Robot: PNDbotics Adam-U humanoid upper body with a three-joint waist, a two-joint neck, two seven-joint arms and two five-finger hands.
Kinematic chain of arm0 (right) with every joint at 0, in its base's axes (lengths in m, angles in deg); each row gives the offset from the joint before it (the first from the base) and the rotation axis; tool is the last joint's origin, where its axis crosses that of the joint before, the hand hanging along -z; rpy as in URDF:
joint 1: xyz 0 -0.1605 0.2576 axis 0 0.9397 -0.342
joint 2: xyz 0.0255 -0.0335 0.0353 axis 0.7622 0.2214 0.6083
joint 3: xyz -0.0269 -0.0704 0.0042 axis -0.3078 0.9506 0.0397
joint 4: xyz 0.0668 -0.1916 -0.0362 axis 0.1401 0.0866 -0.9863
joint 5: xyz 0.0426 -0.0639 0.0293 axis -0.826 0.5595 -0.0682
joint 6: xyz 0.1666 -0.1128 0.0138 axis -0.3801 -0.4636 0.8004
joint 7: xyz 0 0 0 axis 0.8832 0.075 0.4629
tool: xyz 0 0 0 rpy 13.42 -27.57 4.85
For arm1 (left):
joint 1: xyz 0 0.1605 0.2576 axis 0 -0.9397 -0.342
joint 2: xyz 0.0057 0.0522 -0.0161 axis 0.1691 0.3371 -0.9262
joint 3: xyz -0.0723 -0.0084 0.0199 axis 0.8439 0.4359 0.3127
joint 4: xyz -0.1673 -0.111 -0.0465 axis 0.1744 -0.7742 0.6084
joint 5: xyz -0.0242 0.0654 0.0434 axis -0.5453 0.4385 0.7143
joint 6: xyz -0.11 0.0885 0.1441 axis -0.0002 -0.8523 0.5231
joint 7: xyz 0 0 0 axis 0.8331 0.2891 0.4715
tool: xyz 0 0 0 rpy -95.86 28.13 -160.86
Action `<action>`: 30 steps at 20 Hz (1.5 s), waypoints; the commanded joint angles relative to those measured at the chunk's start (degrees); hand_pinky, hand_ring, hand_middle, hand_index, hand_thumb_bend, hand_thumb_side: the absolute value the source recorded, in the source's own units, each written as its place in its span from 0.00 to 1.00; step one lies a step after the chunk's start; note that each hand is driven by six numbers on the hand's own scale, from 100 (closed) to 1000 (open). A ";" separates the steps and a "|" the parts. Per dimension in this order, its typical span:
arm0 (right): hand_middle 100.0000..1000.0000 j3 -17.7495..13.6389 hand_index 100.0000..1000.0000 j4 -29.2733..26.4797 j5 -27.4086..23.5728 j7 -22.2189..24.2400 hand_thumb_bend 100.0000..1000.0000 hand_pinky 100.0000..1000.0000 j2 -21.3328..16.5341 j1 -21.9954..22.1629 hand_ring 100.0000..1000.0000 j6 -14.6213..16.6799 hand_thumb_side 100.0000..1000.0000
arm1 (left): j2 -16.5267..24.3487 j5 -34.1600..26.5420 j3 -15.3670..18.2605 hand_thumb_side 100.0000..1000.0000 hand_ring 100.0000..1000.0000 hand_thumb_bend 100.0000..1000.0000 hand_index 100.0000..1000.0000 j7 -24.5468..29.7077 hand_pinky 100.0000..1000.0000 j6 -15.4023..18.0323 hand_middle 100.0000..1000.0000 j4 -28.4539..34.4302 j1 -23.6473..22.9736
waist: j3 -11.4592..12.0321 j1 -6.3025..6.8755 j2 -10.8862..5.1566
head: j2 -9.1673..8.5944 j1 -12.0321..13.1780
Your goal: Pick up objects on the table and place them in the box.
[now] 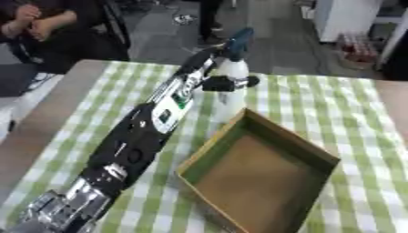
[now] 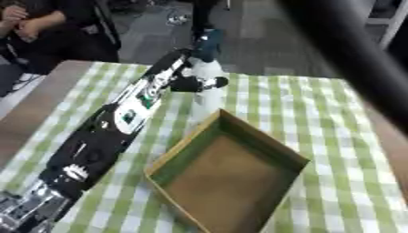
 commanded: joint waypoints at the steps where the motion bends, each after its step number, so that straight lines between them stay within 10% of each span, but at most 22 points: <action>1: 0.45 -0.15 0.71 -0.76 0.03 0.00 0.13 0.30 -0.95 -0.63 0.43 -0.04 0.99 | 0.36 0.98 0.28 0.74 0.82 0.69 0.88 -0.06 0.59 -0.13 0.88 0.18 1.39 | -0.02 -0.20 -0.57 | -0.96 0.55; 30: 0.45 -0.08 0.71 -0.76 -0.24 0.05 0.13 0.30 -0.82 -1.07 0.43 -0.26 0.99 | 0.92 3.13 1.06 0.76 0.88 0.65 0.91 -1.57 0.68 -0.21 0.90 -4.54 2.86 | -0.42 -0.14 -0.54 | -0.88 1.15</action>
